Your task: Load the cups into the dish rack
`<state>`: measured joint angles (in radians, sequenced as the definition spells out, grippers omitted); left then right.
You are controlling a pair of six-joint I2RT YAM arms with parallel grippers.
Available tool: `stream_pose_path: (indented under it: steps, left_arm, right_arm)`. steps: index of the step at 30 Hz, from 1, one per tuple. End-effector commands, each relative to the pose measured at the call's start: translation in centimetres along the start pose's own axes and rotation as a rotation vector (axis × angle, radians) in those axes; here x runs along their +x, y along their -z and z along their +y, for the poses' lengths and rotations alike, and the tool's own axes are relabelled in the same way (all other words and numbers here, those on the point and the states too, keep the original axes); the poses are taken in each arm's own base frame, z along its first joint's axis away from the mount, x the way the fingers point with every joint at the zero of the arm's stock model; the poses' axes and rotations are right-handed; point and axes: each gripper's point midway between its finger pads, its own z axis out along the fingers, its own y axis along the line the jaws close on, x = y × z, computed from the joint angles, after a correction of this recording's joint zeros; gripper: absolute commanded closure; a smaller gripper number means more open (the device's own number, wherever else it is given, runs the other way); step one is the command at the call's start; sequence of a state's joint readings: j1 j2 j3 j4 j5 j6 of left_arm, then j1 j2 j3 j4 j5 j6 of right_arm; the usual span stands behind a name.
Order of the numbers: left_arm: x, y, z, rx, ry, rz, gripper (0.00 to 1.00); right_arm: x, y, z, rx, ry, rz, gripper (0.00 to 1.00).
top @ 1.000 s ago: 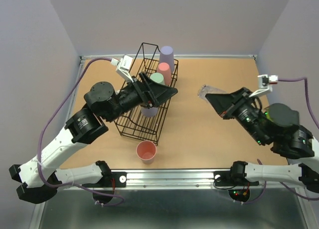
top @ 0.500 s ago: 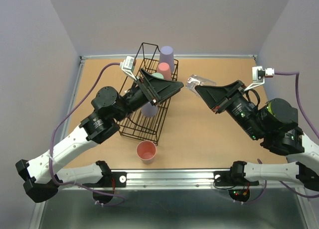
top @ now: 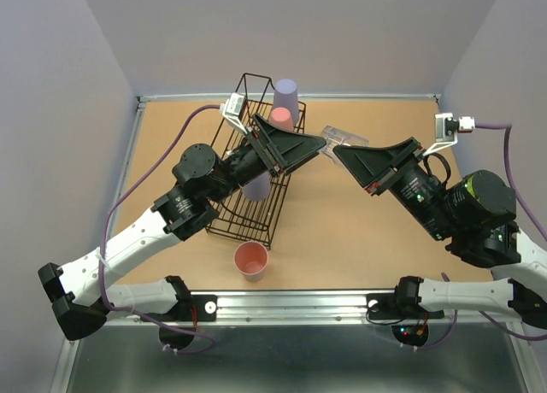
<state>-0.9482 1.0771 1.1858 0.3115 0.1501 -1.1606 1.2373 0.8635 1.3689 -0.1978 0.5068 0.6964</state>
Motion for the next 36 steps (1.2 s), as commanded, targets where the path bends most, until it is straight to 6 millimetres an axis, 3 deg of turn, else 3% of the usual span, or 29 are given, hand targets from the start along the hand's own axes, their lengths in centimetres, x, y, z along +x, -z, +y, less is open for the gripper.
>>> stream_pose_path:
  steps: [1,4,13,20,23,26,28,31,36]
  left_arm:
    - [-0.8,0.5,-3.8,0.128,-0.017,-0.022,0.08]
    - [-0.8,0.5,-3.8,0.133,-0.017,-0.022,0.09]
    - [-0.9,0.8,-4.2,0.152,-0.020,-0.028,0.32]
    - [-0.9,0.9,-4.2,0.153,-0.023,-0.030,0.62]
    - [-1.0,1.1,-4.2,0.151,-0.027,-0.041,0.87]
    - [-1.3,1.4,-4.1,0.146,-0.029,-0.059,1.00]
    - [-1.5,1.7,-4.2,0.147,-0.031,-0.069,1.00]
    - [-1.8,2.0,-4.0,0.126,-0.042,-0.087,1.00]
    - [-2.5,2.3,-3.6,0.068,-0.086,-0.114,1.00]
  right_arm:
    - [-0.5,-0.2,1.5,-0.070,-0.051,-0.028,1.00]
    - [-0.1,-0.4,1.4,-0.069,-0.050,-0.022,0.99]
    - [1.2,-0.9,1.0,-0.069,-0.067,-0.005,1.00]
    - [1.8,-1.0,0.9,-0.076,-0.079,0.005,1.00]
    - [2.1,-0.9,0.6,-0.074,-0.078,0.010,1.00]
    - [2.0,-0.6,0.2,-0.065,-0.085,0.005,0.98]
    - [2.0,-0.1,-0.2,-0.060,-0.088,0.000,0.87]
    - [1.7,0.6,-0.8,-0.053,-0.098,-0.010,0.45]
    - [1.2,2.0,-2.2,-0.022,-0.106,-0.028,0.25]
